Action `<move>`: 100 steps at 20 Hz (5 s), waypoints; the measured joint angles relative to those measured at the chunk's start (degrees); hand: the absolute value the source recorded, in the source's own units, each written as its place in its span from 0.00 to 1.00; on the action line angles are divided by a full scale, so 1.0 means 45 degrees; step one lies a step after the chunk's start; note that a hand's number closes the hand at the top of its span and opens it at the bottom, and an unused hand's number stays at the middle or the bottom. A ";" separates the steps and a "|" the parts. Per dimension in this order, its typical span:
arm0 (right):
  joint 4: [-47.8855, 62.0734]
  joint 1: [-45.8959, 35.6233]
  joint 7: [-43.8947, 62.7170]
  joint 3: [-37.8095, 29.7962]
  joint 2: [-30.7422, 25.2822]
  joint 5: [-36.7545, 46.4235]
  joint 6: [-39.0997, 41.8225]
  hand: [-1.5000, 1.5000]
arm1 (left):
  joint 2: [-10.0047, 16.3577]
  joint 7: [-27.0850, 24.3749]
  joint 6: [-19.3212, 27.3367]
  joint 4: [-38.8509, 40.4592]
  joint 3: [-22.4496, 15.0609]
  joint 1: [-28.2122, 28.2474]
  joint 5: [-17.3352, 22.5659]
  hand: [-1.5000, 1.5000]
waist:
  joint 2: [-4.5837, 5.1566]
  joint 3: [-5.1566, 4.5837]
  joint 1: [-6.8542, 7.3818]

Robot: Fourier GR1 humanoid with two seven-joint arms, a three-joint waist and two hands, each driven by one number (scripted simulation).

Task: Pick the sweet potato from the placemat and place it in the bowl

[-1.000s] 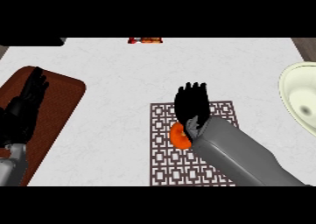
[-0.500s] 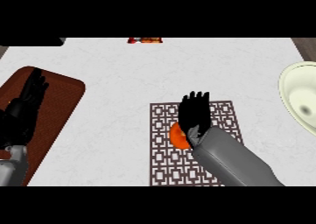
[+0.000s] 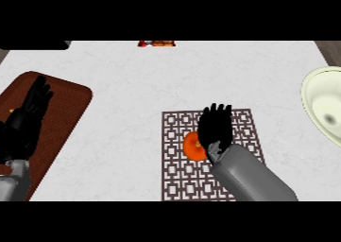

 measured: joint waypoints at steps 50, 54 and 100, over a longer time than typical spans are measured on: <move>-1.1267 0.7032 -1.0303 -1.1601 -0.6056 -0.7148 -0.4228 1.00 | -0.0748 0.0315 -0.0834 -0.0163 0.1254 0.0200 -0.0923 0.50 | -0.0084 -0.0006 -0.0438; -1.0360 0.6439 -1.0203 -1.3316 -0.6465 -0.8519 -0.3478 1.00 | -0.0848 0.0145 -0.1056 0.0048 0.1312 -0.0034 -0.0937 0.50 | -0.0031 -0.0006 -0.0224; 1.3301 -0.2485 -1.8180 -1.6190 -1.0260 -0.9181 -0.1169 0.00 | -0.1552 0.0233 -0.1440 0.0054 0.1339 -0.0587 -0.1577 0.50 | 0.0234 0.0073 0.0354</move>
